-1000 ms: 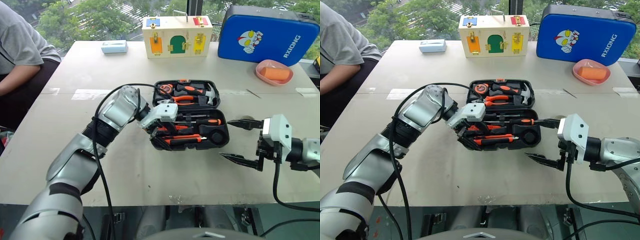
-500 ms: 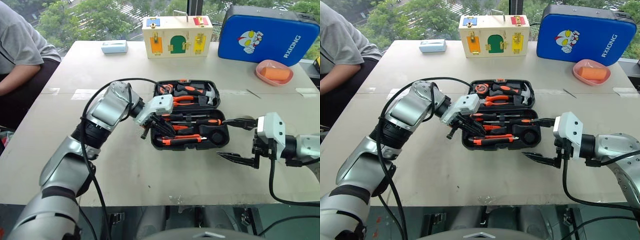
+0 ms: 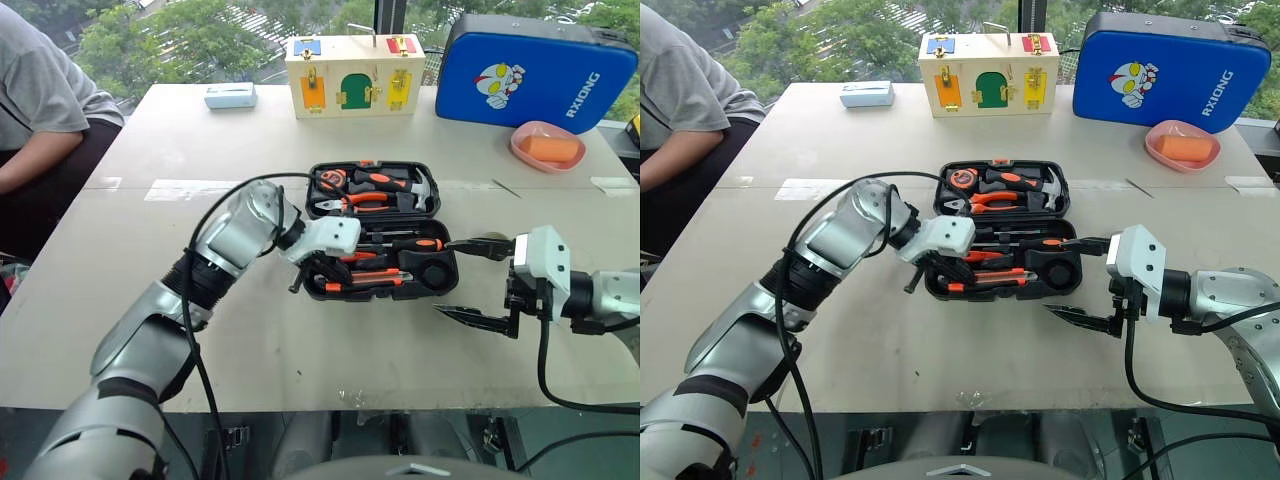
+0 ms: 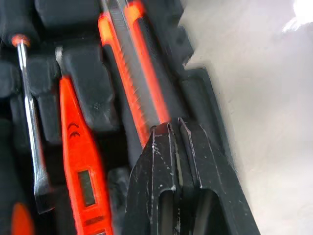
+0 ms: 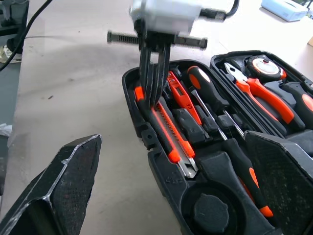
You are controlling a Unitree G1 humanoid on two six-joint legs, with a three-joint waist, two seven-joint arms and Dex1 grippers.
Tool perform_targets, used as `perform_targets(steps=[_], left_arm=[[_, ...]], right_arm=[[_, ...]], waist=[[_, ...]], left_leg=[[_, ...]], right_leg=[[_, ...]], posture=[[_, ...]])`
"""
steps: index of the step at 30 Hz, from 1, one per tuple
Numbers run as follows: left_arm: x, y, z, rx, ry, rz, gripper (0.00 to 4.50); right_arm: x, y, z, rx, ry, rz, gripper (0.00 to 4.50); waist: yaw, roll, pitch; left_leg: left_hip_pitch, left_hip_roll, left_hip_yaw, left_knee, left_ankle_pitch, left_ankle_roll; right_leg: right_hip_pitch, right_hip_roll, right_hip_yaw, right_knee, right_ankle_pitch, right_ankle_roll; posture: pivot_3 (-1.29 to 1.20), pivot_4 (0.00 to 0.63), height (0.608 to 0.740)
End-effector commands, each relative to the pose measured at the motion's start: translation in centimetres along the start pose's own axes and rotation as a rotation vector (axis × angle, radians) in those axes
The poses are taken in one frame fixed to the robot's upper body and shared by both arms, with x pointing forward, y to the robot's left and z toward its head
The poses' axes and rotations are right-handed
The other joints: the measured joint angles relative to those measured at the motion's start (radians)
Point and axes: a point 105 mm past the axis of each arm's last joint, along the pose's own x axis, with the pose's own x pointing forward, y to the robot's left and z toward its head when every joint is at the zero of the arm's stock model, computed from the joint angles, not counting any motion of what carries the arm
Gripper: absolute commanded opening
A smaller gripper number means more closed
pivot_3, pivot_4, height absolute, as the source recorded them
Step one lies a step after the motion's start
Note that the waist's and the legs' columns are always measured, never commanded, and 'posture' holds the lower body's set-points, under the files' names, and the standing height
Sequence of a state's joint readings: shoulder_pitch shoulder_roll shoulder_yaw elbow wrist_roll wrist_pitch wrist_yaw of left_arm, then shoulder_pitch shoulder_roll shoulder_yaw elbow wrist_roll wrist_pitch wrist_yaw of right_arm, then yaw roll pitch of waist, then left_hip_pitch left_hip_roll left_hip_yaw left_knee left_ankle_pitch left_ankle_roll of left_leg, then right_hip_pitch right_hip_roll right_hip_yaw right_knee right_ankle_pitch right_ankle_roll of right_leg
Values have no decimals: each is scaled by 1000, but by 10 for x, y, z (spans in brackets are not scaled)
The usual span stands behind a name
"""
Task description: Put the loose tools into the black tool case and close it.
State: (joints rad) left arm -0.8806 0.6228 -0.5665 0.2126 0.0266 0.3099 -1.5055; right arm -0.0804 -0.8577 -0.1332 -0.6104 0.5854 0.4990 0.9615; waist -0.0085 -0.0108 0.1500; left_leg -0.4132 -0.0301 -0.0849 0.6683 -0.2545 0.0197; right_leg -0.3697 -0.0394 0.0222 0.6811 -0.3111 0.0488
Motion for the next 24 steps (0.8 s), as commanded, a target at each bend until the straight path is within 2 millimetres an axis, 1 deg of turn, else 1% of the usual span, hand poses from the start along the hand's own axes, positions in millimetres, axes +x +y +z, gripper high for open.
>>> perform_targets(steps=[1, 4, 9, 11, 12, 13, 15, 16, 17, 18, 19, 20, 21, 24], left_arm=[[14, -10, -21, -54, 67, -40, 11], [13, -12, -19, -55, 52, -38, 11], [-6, -4, -2, -95, -95, 44, 11], [-37, 3, 20, -141, -333, 150, 11], [-53, 4, 29, -152, -446, 205, 692], [-67, 4, 34, -158, -533, 254, 969], [-83, 0, 37, -169, -614, 303, 1940], [-93, -5, 40, -193, -676, 309, 2404], [-105, -9, 45, -254, -773, 305, 2820], [-113, -13, 49, -298, -838, 294, 3348], [-116, -15, 51, -306, -862, 310, 3758], [-116, -18, 51, -295, -852, 330, 4331], [-113, -21, 51, -281, -827, 345, 4445], [-109, -25, 52, -270, -800, 357, 4445]], right_arm=[[-3, 1, 10, -35, -23, -9, 4500], [-4, 1, 10, -32, -20, -14, 4500], [-8, -1, 7, -38, 2, -30, 4500], [-18, -6, 1, -18, 27, -82, 4500], [-25, -8, -3, -4, 42, -110, 4500], [-32, -10, -7, 13, 54, -138, 4500], [-44, -12, -13, 45, 72, -182, 4500], [-54, -15, -18, 70, 86, -223, 4500], [-67, -18, -25, 99, 104, -276, 4500], [-76, -19, -29, 118, 116, -313, 4500], [-88, -21, -34, 143, 129, -356, 4500], [-99, -21, -38, 167, 140, -392, 4500], [-109, -21, -42, 187, 149, -421, 4500], [-136, -19, -53, 241, 183, -504, 4500]], waist=[[1, 0, 0], [0, 0, -1], [-3, 0, 0], [-3, 0, 0], [-3, 0, 1], [-3, -1, 1], [-2, -1, 1], [-1, -1, 1], [-1, -1, 1], [0, -1, 1], [1, -1, 1], [1, -1, 1], [2, 0, 1], [3, 0, 1]], left_leg=[[0, 0, 0, 0, 0, 0], [0, 0, -1, 0, 0, 0], [0, 0, -1, 0, 0, 0], [-1, 0, -2, 0, 0, 0], [-2, 0, -2, 0, 0, 0], [-3, 0, -2, 0, 0, 0], [-3, 1, -4, 0, 1, -2], [-3, 0, -4, 0, 2, -3], [-3, 0, -3, 0, 2, -3], [-3, 0, -3, 0, 2, -3], [-2, 0, -3, 0, 0, 0], [-2, 0, -3, 0, 0, 0], [-1, 0, -3, 1, 0, 0], [0, 0, -2, 0, 0, 0]], right_leg=[[0, 0, 0, 0, 0, 0], [1, 0, -1, 1, 0, 0], [0, 0, -3, 0, 0, 0], [0, 0, -3, 0, 0, 0], [-1, 0, -3, 0, 0, 0], [-2, 0, -3, 0, 0, 0], [-2, -1, -3, 0, 0, 0], [-2, -4, -3, 0, 0, 0], [-1, -4, -3, 0, 0, 0], [-1, -5, -2, 0, 0, 0], [0, -5, -3, 0, 0, 0], [0, -5, -3, 0, 0, 0], [1, -5, -3, 0, 0, 0], [2, -5, -1, 0, 0, 0]], posture=[[0, 150, 735], [0, 150, 735], [0, 150, 735], [0, 150, 735], [0, 150, 735], [0, 150, 735], [0, 150, 735], [0, 150, 735], [0, 150, 735], [0, 150, 735], [0, 150, 735], [0, 150, 735], [0, 150, 735], [0, 150, 735]])
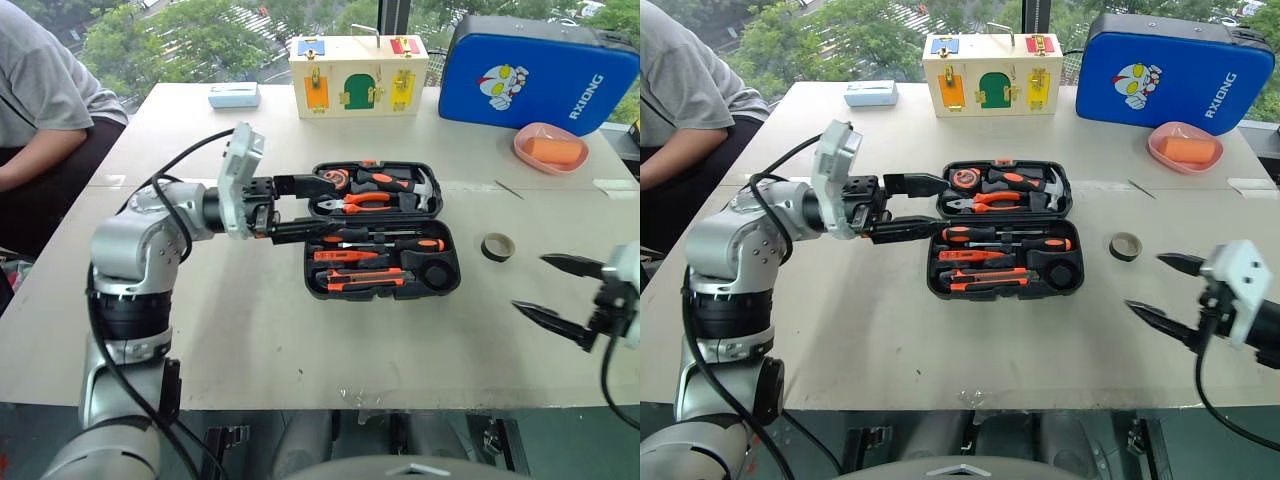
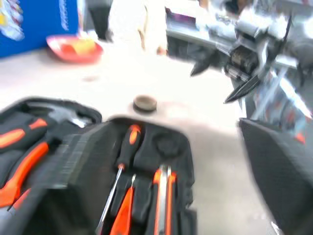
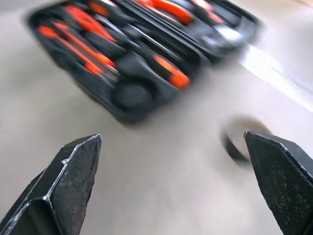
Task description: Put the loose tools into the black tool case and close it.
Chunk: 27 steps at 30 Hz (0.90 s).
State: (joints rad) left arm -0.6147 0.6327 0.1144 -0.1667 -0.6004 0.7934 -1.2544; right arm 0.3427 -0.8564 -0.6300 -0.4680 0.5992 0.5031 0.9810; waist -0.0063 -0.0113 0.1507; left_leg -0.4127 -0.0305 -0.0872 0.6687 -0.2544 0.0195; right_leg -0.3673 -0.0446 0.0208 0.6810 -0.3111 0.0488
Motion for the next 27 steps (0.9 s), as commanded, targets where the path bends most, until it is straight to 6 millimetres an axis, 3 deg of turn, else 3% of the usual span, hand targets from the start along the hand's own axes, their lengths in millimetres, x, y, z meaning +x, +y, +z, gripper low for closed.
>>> perform_targets(steps=[1, 5, 7, 11, 19, 25, 27], left_arm=[[2, -9, 8, 68, 5, -5, 4445], [4, -12, 3, 118, 39, -16, 4445], [6, -14, 2, 141, 51, -32, 4445], [9, -18, -1, 191, 80, -61, 4445], [15, -19, -14, 282, 148, -90, 4445], [17, -16, -16, 303, 157, -88, 4445], [16, -15, -15, 303, 157, -83, 4500]], right_arm=[[-25, -15, -2, 19, -3, -89, 4500], [-32, -20, -4, 32, 2, -108, 4500], [-25, -21, -3, 7, 7, -80, 4500], [0, -23, 2, -51, 23, -6, 4500], [79, -43, -3, -165, 125, 86, 4500], [107, -55, -11, -191, 177, 89, 4500], [111, -59, -14, -187, 194, 78, 3951]], waist=[[1, 0, 0], [-3, 0, 0], [-5, 1, 0], [-8, 1, 0], [-5, 2, 1], [-5, 2, 1], [-7, 2, 1]], left_leg=[[0, 0, 0, 0, 0, 0], [1, 0, 1, 0, 0, 0], [1, 0, 1, -1, 0, 0], [1, 0, 2, -1, 0, 0], [-2, 0, 2, -1, 2, -4], [-3, 0, 2, -1, 2, -4], [-2, 0, 3, -1, 2, -4]], right_leg=[[0, 0, 0, 0, 0, 0], [0, 0, 1, 0, 0, 0], [0, 0, 1, 0, 0, 0], [0, 0, 2, 0, 0, 0], [-2, 0, 1, -1, 0, 0], [-4, 0, 1, -2, 0, 0], [-4, 0, 1, -1, 0, 0]], posture=[[0, 150, 735], [0, 150, 735], [0, 150, 735], [0, 150, 735], [0, 150, 735], [0, 150, 735], [0, 150, 735]])
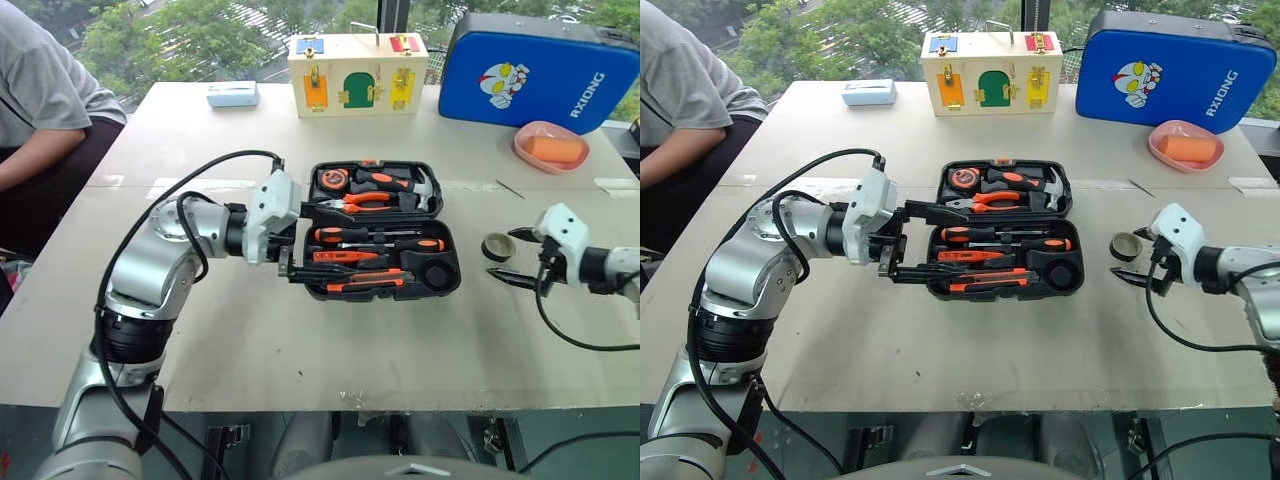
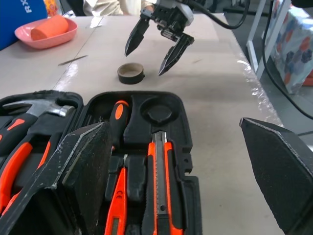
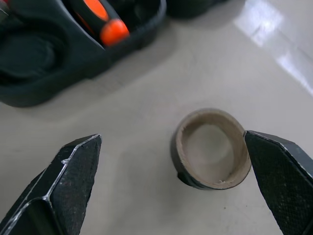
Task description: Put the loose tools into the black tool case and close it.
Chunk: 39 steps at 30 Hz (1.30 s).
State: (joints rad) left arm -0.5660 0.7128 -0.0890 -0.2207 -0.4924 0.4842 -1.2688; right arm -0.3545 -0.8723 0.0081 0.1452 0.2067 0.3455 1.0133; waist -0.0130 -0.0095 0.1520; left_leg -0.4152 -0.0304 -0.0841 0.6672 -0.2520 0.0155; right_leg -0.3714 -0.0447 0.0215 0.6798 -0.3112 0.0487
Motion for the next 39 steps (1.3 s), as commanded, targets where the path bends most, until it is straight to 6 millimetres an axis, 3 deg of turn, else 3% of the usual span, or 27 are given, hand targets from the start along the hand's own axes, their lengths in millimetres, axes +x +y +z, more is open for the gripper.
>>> perform_targets(steps=[1, 4, 11, 14, 16, 17, 21, 22, 25, 29, 33, 39], left_arm=[[-5, 4, 7, 45, -7, 19, 4500], [-7, 6, 4, 43, -6, 31, 4500], [-6, 4, -2, 40, -4, 30, 4500], [-4, 3, 0, 40, -13, 25, 4500], [-3, 2, 2, 38, -22, 19, 4500], [-2, 1, 3, 42, -28, 15, 4500], [0, -2, 7, 70, -43, -1, 4500], [1, -2, 8, 70, -44, -4, 4500], [1, -5, 9, 68, -41, -18, 4500], [3, -7, 8, 76, -32, -35, 4500], [10, -12, 8, 74, -42, -50, 4500], [9, -14, 7, 76, -26, -56, 4500]], right_arm=[[1, -9, 1, -23, 13, -32, 3644], [5, -10, 0, -30, 10, -36, 2181], [19, -10, 1, -51, -3, -34, 2181], [20, -10, 1, -52, -5, -31, 1392], [18, -9, 3, -51, -11, -27, 334], [17, -9, 5, -51, -15, -25, 38], [8, -11, 18, -63, -54, -16, 38], [3, -6, 31, -79, -101, 18, 38], [-11, 25, 68, -141, -215, 195, 38], [-15, 66, 88, -240, -246, 356, 38], [-1, 81, 93, -282, -239, 369, 38], [20, 100, 82, -296, -181, 432, 38]], waist=[[-1, 0, 0], [0, 0, 0], [-2, 0, 0], [-1, 0, 0], [-1, 0, 0], [-1, 0, 0], [-1, 1, 0], [-1, 1, 0], [-1, 4, 2], [-1, 4, 2], [-1, 4, 2], [1, 4, 2]], left_leg=[[0, 0, 0, 0, 0, 0], [0, 0, 0, 0, 0, 0], [1, 0, 1, 0, 0, 0], [0, 0, 1, 0, 0, 0], [1, 0, 1, 0, 0, 0], [1, 0, 1, 0, 0, 0], [1, 0, 1, 0, 0, 0], [1, 0, 1, 0, 0, 0], [0, 0, 0, 0, 0, 0], [0, 1, -1, -1, -1, 2], [0, 0, 0, 1, -2, 4], [0, 0, -1, 0, 0, 0]], right_leg=[[0, 0, 0, 0, 0, 0], [0, 0, 0, 0, 0, 0], [0, 0, 0, 1, 0, 0], [-1, 0, 0, 1, 0, 0], [-1, 0, 0, 1, 0, 0], [-1, 0, 0, 1, 0, 0], [-1, 0, 0, 1, 0, 0], [-1, 0, 0, 1, 0, 0], [-1, 0, 0, 1, 0, 0], [-1, 1, 0, 0, 0, 0], [-1, 0, 0, 1, 0, 0], [-1, 0, 0, 1, 0, 0]], posture=[[0, 150, 735], [0, 150, 735], [0, 150, 735], [0, 150, 735], [0, 150, 735], [0, 150, 735], [0, 150, 735], [0, 150, 735], [0, 150, 735], [0, 150, 735], [0, 150, 735], [0, 150, 735]])
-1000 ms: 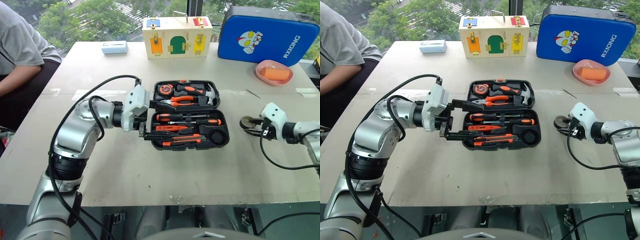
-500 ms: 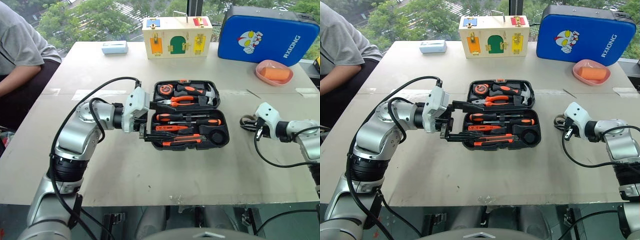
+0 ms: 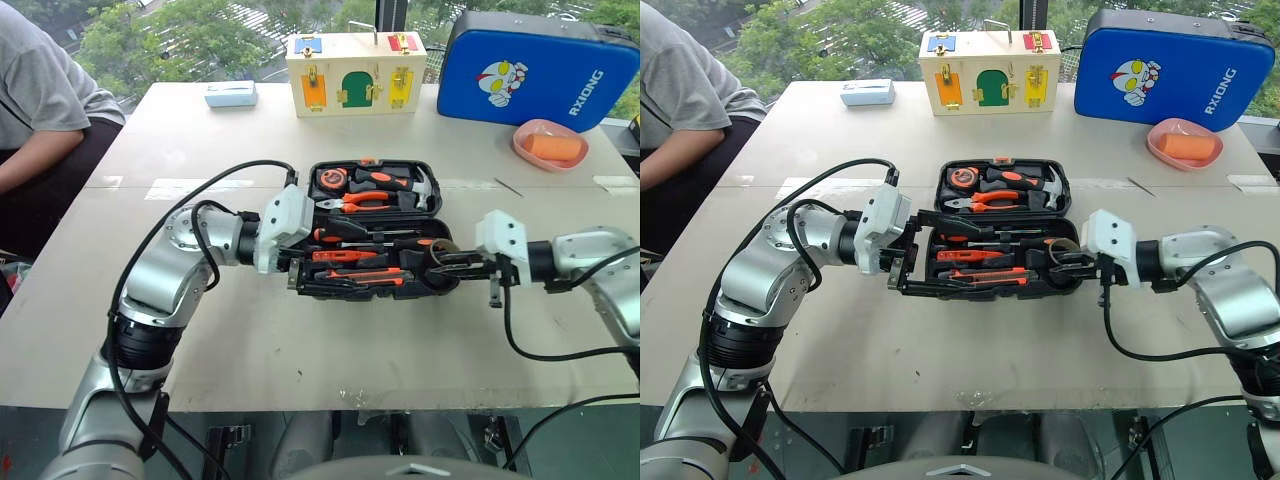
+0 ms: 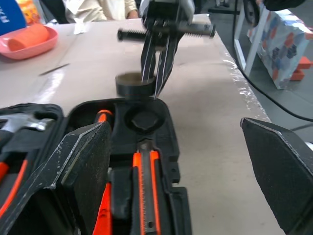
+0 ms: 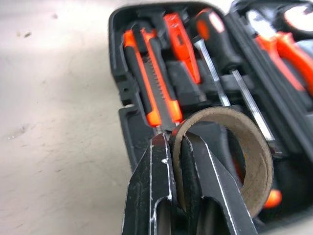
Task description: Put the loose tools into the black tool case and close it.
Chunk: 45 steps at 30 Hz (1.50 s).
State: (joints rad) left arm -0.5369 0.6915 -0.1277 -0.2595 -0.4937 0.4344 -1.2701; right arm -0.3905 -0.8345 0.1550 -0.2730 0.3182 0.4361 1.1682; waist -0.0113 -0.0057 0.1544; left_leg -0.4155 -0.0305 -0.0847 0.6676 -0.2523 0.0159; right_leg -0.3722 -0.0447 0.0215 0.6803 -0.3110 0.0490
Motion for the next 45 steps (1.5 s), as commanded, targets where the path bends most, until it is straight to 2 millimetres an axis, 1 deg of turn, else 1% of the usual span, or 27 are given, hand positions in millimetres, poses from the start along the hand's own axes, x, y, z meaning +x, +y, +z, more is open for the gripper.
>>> perform_targets(steps=[1, 2, 4, 6, 9, 12, 15, 19, 22, 25, 28, 32, 33, 35, 36, 38, 39, 40, 41, 42, 43, 45], left_arm=[[-4, 0, 8, 39, 4, 5, 4500], [-5, 1, 8, 39, 8, 9, 4500], [-6, 1, 9, 38, 11, 12, 4500], [-6, 1, 10, 37, 13, 13, 4500], [-6, 1, 10, 34, 17, 17, 4500], [-6, 2, 10, 32, 17, 19, 4500], [-6, 2, 10, 31, 17, 20, 4500], [-9, 3, 5, 12, 25, 39, 4500], [-11, 5, 4, 4, 25, 57, 4500], [-12, 5, 4, -2, 19, 66, 4500], [-12, 5, 5, 1, 17, 67, 4500], [-11, 6, 6, 6, 14, 68, 4500], [-11, 6, 6, 6, 14, 68, 4500], [-11, 5, 6, 6, 16, 66, 4500], [-11, 5, 5, 6, 18, 66, 4500], [-12, 5, 5, 6, 20, 66, 4500], [-12, 5, 5, 6, 21, 66, 4500], [-13, 5, 5, 6, 22, 66, 4500], [-13, 5, 5, 6, 24, 67, 4500], [-14, 5, 4, 6, 26, 68, 4500], [-14, 5, 4, 6, 27, 69, 4500], [-14, 5, 4, 6, 29, 71, 4500]], right_arm=[[9, 1, -3, -31, 44, -2, 38], [11, -1, -10, -25, 76, -12, 38], [11, -3, -18, -25, 111, -25, 38], [11, -4, -19, -26, 110, -26, 38], [15, -2, -10, -3, 61, -4, 38], [16, -1, -9, -19, 67, -4, 845], [16, 0, -8, -23, 68, -3, 2278], [3, 4, 16, -7, 1, 33, 4126], [-5, 2, 26, 13, -27, 32, 4126], [-9, -2, 18, 1, 25, 24, 4126], [-5, -1, 7, -18, 66, 37, 4126], [4, -4, 2, -15, 63, 27, 4126], [6, -6, 1, -12, 63, 21, 3909], [9, -7, -5, -1, 69, 12, 3300], [11, -8, -7, 2, 74, 12, 2697], [11, -8, -14, 13, 94, 9, 1775], [11, -7, -18, 17, 104, 9, 1539], [11, -7, -21, 18, 109, 9, 911], [11, -8, -22, 21, 112, 7, 666], [12, -8, -22, 21, 111, 3, 139], [12, -9, -21, 22, 111, -1, 60], [12, -11, -17, 7, 105, -13, 60]], waist=[[-2, 0, 0], [-2, 0, 0], [-2, 0, 0], [-1, 0, 0], [-2, 0, 0], [-2, 0, 0], [-1, 0, 0], [-2, 0, 0], [-2, 0, 0], [0, 0, 0], [0, 0, 0], [-2, 0, 0], [-3, 0, 0], [-3, 0, 0], [-2, 0, 0], [0, 0, 0], [0, 0, 0], [0, 0, 0], [-1, 0, 0], [-1, 0, 0], [-2, 0, 0], [-2, 0, 0]], left_leg=[[0, 0, 0, 0, 0, 0], [0, 0, 0, 0, 0, 0], [0, 0, 0, 0, 0, 0], [0, 0, 1, 0, 0, 0], [0, 0, 0, 0, 0, 0], [0, 0, 0, -1, 0, 0], [0, 0, 0, 0, 0, 0], [0, 0, 0, -1, 0, 0], [0, 0, 0, -1, 0, 0], [0, 0, 0, 0, -1, 1], [0, 0, 0, -1, -1, 1], [0, 0, 1, -1, 0, 0], [0, 0, 0, -1, 0, 0], [0, 0, 1, -1, 0, 0], [0, 0, 1, -1, 0, 0], [0, 0, 1, -1, 0, 0], [0, 0, 1, -1, 0, 0], [0, 0, 1, -1, 0, 0], [0, 0, 1, -1, 0, 0], [0, 0, 1, -1, 0, 0], [0, 0, 1, -1, 0, 0], [0, 0, 1, -1, 0, 0]], right_leg=[[0, 0, 0, 0, 0, 0], [0, 0, 0, 0, 0, 0], [-1, 0, 0, 0, 0, 0], [-1, 0, -1, 0, 0, 0], [-1, 0, -1, 0, 0, 0], [-1, 0, -1, 0, 0, 0], [-1, 0, -1, 0, 0, 0], [-1, 0, -1, 0, 0, 0], [-1, 0, -1, 0, 0, 0], [-1, 0, -1, 0, 0, 0], [-1, 0, -1, 0, 0, 0], [-1, 0, -1, 0, 0, 0], [-1, 0, -1, 0, 0, 0], [-1, 0, -1, 0, 0, 0], [-1, 0, -1, 0, 0, 0], [-1, 0, -1, 0, 0, 0], [-1, 0, -1, 0, 0, 0], [-1, 0, -1, 0, 0, 0], [-1, 0, -1, 0, 0, 0], [-1, 0, -1, 0, 0, 0], [-1, 0, -1, 0, 0, 0], [-2, 0, -1, 1, 0, 0]], posture=[[0, 150, 735], [0, 150, 735], [0, 150, 735], [0, 150, 735], [0, 150, 735], [0, 150, 735], [0, 150, 735], [0, 150, 735], [0, 150, 735], [0, 150, 735], [0, 150, 735], [0, 150, 735], [0, 150, 735], [0, 150, 735], [0, 150, 735], [0, 150, 735], [0, 150, 735], [0, 150, 735], [0, 150, 735], [0, 150, 735], [0, 150, 735], [0, 150, 735]])
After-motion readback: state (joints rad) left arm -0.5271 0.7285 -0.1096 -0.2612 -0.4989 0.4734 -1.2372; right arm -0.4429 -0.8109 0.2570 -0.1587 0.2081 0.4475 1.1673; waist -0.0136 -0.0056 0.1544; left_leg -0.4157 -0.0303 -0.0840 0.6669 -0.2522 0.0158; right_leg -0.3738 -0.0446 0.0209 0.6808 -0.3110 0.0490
